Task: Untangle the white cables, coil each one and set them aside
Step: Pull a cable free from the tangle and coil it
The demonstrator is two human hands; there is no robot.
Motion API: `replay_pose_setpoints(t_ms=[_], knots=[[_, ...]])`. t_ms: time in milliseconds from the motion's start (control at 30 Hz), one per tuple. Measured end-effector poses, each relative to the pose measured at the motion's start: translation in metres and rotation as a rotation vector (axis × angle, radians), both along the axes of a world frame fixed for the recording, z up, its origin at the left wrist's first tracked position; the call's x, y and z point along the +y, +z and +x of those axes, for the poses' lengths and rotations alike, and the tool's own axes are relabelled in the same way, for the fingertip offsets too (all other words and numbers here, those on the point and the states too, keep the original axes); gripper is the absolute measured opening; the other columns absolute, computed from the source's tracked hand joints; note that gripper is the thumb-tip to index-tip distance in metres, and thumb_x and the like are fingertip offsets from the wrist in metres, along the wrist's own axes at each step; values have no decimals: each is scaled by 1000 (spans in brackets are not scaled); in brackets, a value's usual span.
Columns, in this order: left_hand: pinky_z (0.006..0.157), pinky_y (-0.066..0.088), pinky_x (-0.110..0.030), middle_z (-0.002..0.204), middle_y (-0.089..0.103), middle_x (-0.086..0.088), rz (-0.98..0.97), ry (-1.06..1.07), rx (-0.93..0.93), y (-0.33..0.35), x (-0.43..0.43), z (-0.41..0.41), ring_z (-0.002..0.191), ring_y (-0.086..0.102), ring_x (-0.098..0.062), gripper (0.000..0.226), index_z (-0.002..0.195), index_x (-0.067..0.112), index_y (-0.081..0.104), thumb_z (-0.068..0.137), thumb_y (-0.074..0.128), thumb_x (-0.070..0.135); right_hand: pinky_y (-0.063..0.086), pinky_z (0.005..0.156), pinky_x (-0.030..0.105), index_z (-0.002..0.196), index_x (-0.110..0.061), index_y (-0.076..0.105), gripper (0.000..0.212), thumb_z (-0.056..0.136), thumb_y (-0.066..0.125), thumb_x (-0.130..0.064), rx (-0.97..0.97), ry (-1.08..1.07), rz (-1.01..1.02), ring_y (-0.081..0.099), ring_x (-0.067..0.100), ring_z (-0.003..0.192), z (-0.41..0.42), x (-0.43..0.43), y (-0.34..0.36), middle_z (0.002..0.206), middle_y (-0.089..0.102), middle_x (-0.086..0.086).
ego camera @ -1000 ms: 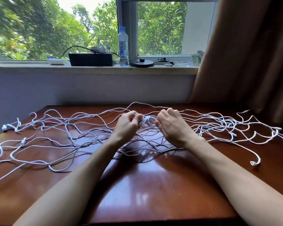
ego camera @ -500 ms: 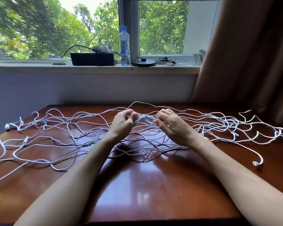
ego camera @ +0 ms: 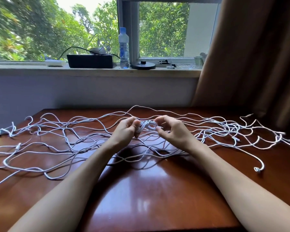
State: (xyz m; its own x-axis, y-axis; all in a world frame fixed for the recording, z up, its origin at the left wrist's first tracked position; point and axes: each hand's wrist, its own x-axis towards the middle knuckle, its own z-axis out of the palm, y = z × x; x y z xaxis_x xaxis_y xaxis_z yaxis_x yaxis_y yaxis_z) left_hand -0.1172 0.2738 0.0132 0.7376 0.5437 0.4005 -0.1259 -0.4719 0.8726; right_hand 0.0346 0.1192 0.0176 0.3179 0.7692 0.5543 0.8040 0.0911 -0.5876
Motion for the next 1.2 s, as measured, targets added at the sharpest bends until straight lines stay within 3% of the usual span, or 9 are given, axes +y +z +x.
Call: replay_pose_setpoints(t_ms=[200, 333, 500, 700, 833, 933, 1000, 1100, 1200], knots=[[53, 37, -10, 71, 64, -5, 100, -27, 59, 3, -1, 8, 48, 47, 5, 21, 91, 2, 63, 105, 48, 8, 53, 81, 16, 112, -14, 71, 23, 89, 74, -12, -12, -30, -2, 68, 2, 84, 20, -5, 4, 103, 72, -1], [54, 42, -24, 66, 61, 5, 64, -1, 49, 9, 7, 22, 51, 48, -8, 7, 98, 8, 64, 101, 57, 8, 52, 76, 13, 112, -18, 71, 24, 90, 73, -9, 9, -64, -15, 67, -2, 79, 31, -4, 9, 101, 72, 0], [52, 46, -25, 70, 62, -1, 144, 15, 80, 20, 13, 41, 53, 56, -12, 4, 98, 12, 64, 99, 60, 11, 49, 77, 9, 112, -18, 71, 24, 90, 73, -12, -12, -109, -14, 64, -8, 82, 42, -4, 17, 99, 71, -6], [63, 52, -37, 72, 63, -2, 124, -95, 79, 24, -4, 83, 58, 60, -16, 12, 102, 18, 61, 92, 67, 16, 55, 84, 21, 112, -20, 71, 23, 90, 74, -16, -59, -200, -35, 69, 4, 86, 70, -35, 21, 100, 72, -8], [64, 49, -31, 78, 65, 1, 216, -106, 136, 24, -31, 117, 66, 61, -15, 38, 101, 24, 62, 71, 76, 42, 53, 82, 18, 112, -22, 70, 25, 89, 74, -14, -31, -272, -34, 68, 3, 86, 89, -73, 25, 100, 71, -10], [59, 46, -25, 81, 70, -3, 269, -134, 150, 26, -56, 144, 63, 63, -12, 28, 95, 26, 63, 75, 84, 29, 51, 81, 12, 113, -20, 70, 26, 90, 71, -7, 25, -301, 1, 67, 2, 87, 99, -105, 27, 100, 70, -5], [54, 44, -24, 76, 70, -4, 288, -161, 148, 27, -76, 160, 55, 61, -8, 24, 94, 21, 65, 79, 83, 21, 54, 85, 16, 112, -20, 71, 27, 90, 71, -4, 40, -338, 24, 68, 6, 93, 108, -127, 27, 106, 71, 0], [59, 50, -28, 78, 71, -2, 335, -189, 153, 28, -109, 186, 67, 68, -17, 22, 92, 23, 67, 78, 84, 24, 53, 89, 17, 113, -15, 72, 27, 89, 71, -5, -12, -404, 13, 68, 10, 98, 123, -162, 27, 110, 70, 2], [58, 44, -14, 80, 69, 6, 398, -201, 189, 27, -146, 211, 71, 63, -8, 23, 94, 24, 68, 78, 85, 27, 45, 84, 6, 115, -12, 72, 29, 88, 72, -3, -42, -488, -24, 66, 10, 97, 138, -202, 26, 109, 68, 1]])
